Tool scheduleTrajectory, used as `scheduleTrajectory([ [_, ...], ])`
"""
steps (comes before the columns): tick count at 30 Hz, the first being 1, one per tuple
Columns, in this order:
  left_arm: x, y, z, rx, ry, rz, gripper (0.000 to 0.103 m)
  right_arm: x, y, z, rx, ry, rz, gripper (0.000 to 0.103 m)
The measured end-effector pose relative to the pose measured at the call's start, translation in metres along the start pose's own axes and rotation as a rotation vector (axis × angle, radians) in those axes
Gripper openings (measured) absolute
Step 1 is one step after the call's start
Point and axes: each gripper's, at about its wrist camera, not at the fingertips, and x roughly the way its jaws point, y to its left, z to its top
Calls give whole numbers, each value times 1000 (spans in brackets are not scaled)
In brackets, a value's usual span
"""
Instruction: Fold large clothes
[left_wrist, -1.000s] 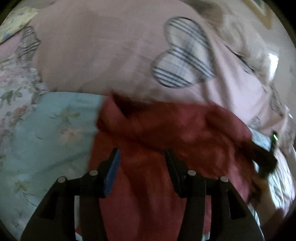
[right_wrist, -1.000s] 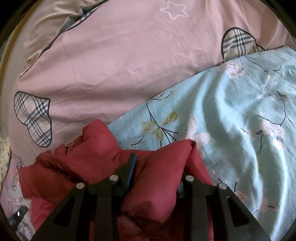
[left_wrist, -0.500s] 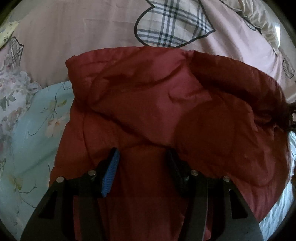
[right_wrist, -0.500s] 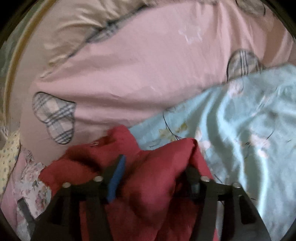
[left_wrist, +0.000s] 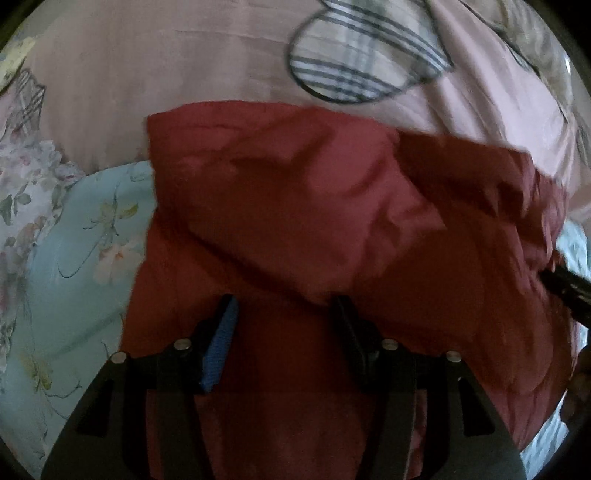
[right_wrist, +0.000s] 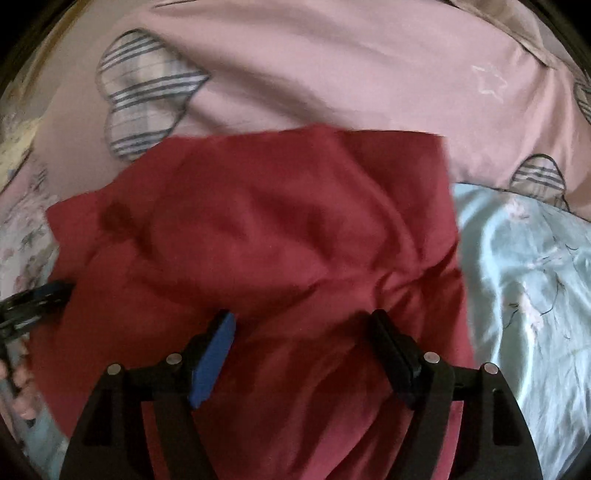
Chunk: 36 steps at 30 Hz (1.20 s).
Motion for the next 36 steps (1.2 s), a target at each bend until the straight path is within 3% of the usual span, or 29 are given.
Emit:
scheduleTrajectory([
  [6,32,40,19,-154,53,-20,58,29,-41,9,201,46,62,80],
  [14,51,41,19,-147,82,-8,62,38,-45,10,233,66,53,83],
  [28,-21,45,-4,-124,34,-75,63,25,-34,0,219,48,42,84],
  [34,-45,51,-19,-126,13,-93,63,-11,-34,-3,226,14,68,85],
  [36,-47,59,-21,-122,8,-113,68,-22,-37,-6,224,11,84,85],
])
